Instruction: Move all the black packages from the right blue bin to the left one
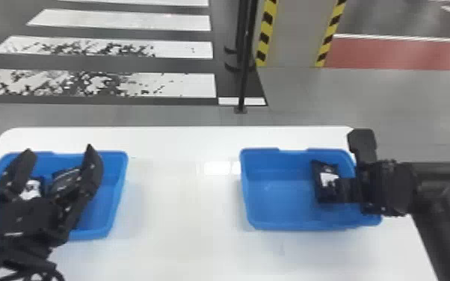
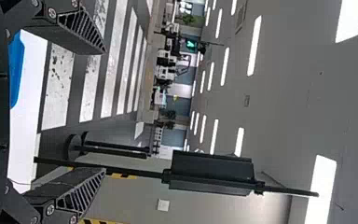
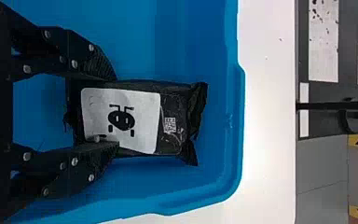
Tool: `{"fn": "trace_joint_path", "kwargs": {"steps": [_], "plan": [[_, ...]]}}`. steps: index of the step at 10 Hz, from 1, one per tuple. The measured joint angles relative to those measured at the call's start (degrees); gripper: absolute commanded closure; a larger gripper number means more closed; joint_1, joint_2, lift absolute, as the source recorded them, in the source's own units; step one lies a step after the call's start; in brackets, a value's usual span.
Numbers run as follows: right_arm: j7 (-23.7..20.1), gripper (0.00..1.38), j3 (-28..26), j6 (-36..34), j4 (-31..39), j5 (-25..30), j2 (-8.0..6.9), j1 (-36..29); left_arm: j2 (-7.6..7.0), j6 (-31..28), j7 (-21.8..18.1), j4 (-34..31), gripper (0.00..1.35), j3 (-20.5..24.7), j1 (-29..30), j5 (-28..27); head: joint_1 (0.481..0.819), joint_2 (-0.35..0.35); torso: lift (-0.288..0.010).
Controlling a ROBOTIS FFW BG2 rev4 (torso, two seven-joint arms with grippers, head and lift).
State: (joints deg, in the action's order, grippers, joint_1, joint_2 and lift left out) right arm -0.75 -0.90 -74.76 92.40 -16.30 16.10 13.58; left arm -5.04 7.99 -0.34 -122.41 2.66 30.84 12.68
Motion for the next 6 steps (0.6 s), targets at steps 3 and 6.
{"fn": "trace_joint_path", "kwargs": {"steps": [3,6], "plan": [[-0.1,1.12,-0.4,4.6,3.2,-2.7,-0.41,-2.8,0.03,0.3,0.0,0.0,0.15,0.2,0.1,0.1,0.695,-0.047,-0.132],[-2.1,1.12,-0.5,11.8,8.4,-3.5,-0.83,-7.2,0.05,1.6,0.2,0.0,0.15,0.3,0.1,0.8,0.695,-0.015,-0.132]]}}
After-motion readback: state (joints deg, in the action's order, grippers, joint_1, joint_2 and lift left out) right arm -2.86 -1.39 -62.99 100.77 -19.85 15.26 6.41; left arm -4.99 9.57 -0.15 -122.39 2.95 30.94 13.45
